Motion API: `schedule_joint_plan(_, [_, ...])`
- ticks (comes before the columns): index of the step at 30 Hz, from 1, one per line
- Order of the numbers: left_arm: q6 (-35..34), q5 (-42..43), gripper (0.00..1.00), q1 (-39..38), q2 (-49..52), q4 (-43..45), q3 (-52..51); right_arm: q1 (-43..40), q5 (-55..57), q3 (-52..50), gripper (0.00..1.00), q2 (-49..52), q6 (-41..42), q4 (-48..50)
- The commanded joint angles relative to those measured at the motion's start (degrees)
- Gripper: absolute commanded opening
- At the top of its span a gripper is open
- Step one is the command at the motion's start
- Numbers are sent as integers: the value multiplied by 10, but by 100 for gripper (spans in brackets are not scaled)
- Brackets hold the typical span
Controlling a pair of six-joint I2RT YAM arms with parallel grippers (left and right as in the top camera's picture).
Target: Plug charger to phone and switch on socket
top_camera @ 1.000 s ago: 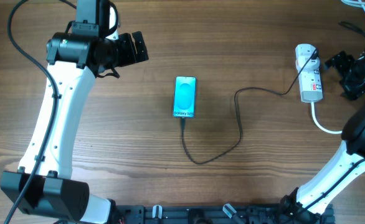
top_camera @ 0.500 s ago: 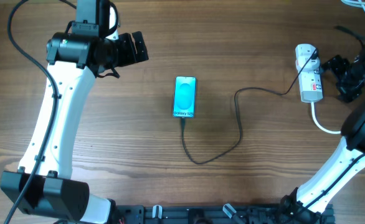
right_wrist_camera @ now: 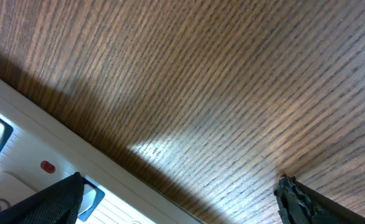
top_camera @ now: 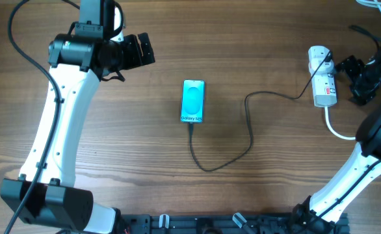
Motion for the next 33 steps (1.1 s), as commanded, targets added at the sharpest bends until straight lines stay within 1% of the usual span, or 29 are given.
schedule_joint_plan(1, [-7,-8,100,-1,4,0,0,15,-17,5,100,19,-12,-6])
schedule_joint_plan(10, [-7,-8,100,-1,4,0,0,31,-16,5,100,19,-24,-17])
schedule_joint_plan(15, [-7,-8,100,-1,4,0,0,43,7,5,100,19,-19,-27])
schedule_joint_plan(24, [-7,-8,100,-1,4,0,0,43,10,6,100,13,-18,-51])
schedule_joint_plan(27, [-7,-8,100,-1,4,0,0,36,10,6,100,-21,-7,-70])
schedule_joint_plan(30, [-7,-8,100,-1,4,0,0,28,43,6,100,-89,22,-105])
schedule_joint_plan(33, [-7,-8,100,-1,4,0,0,27,45,6,100,-155,21,-136])
